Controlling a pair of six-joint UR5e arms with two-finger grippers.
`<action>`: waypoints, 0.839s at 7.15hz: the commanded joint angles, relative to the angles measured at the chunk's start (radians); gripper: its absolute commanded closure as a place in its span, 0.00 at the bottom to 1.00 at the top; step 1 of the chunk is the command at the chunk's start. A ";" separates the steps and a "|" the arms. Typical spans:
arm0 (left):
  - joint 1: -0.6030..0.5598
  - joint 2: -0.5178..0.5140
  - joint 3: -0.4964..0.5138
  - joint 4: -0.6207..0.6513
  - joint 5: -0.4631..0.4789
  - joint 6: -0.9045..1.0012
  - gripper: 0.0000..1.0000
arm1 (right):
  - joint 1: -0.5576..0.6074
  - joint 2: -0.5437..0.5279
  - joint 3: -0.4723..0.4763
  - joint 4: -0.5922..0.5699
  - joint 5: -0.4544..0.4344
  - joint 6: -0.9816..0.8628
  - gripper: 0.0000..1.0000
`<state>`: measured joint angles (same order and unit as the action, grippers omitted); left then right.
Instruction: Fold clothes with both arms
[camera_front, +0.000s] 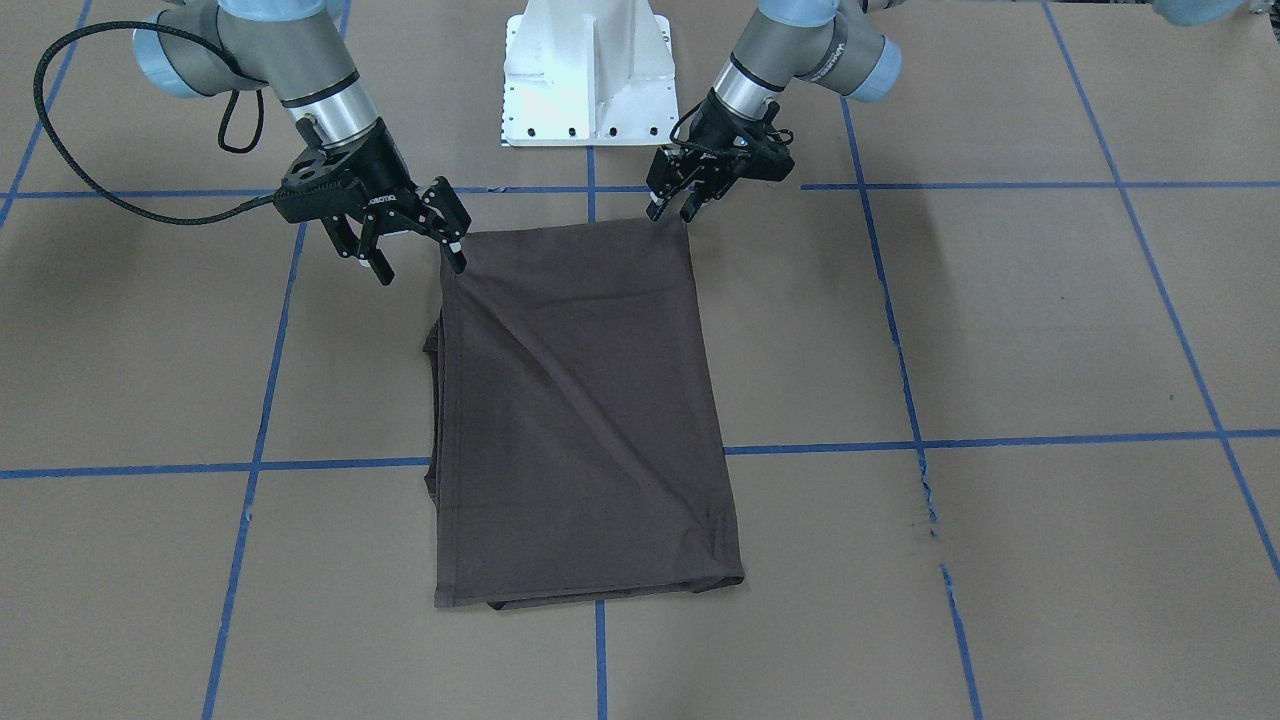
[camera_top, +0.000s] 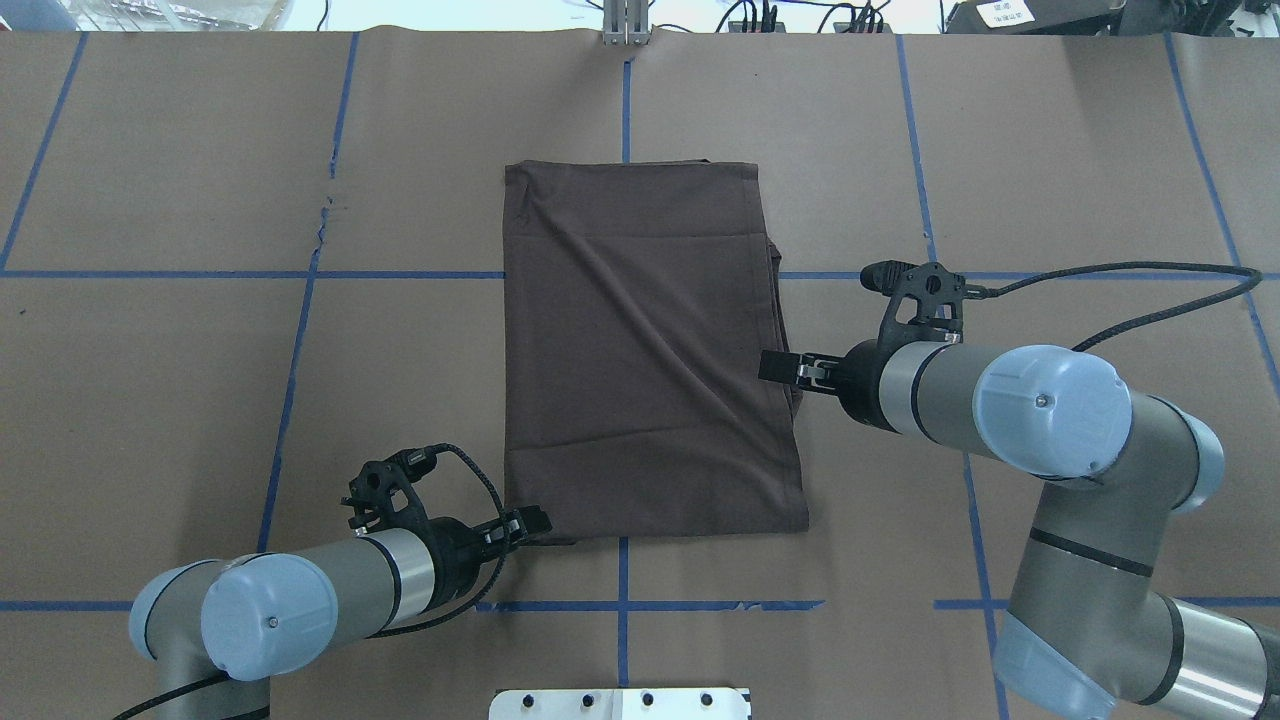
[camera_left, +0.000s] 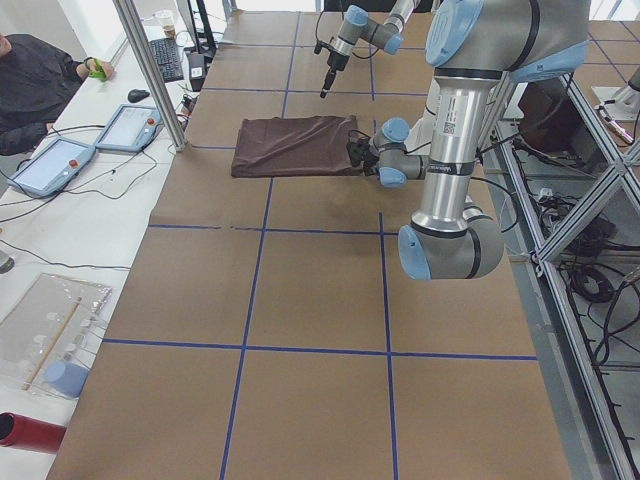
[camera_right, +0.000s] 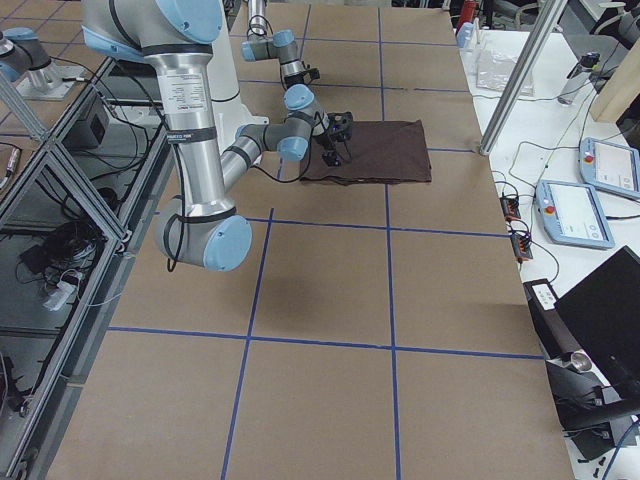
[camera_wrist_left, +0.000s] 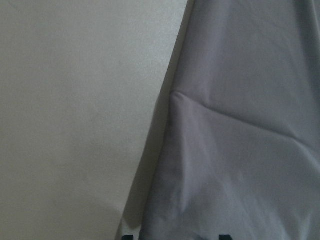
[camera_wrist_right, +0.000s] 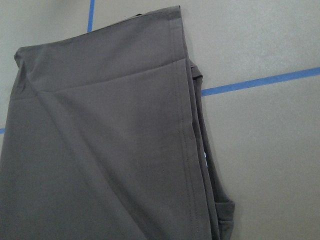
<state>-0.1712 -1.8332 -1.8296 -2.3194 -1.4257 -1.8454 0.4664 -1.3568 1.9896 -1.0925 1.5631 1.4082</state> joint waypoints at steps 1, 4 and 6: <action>-0.004 -0.001 0.010 0.000 0.001 0.000 0.34 | 0.000 -0.001 -0.002 -0.001 0.000 0.000 0.00; 0.002 -0.003 0.016 0.000 -0.001 0.000 0.34 | 0.000 -0.004 0.000 -0.001 0.000 0.000 0.00; 0.004 -0.004 0.016 0.000 -0.001 -0.001 0.49 | 0.000 -0.005 0.000 -0.001 0.000 0.000 0.00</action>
<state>-0.1684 -1.8368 -1.8137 -2.3194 -1.4264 -1.8463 0.4663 -1.3613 1.9893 -1.0937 1.5631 1.4082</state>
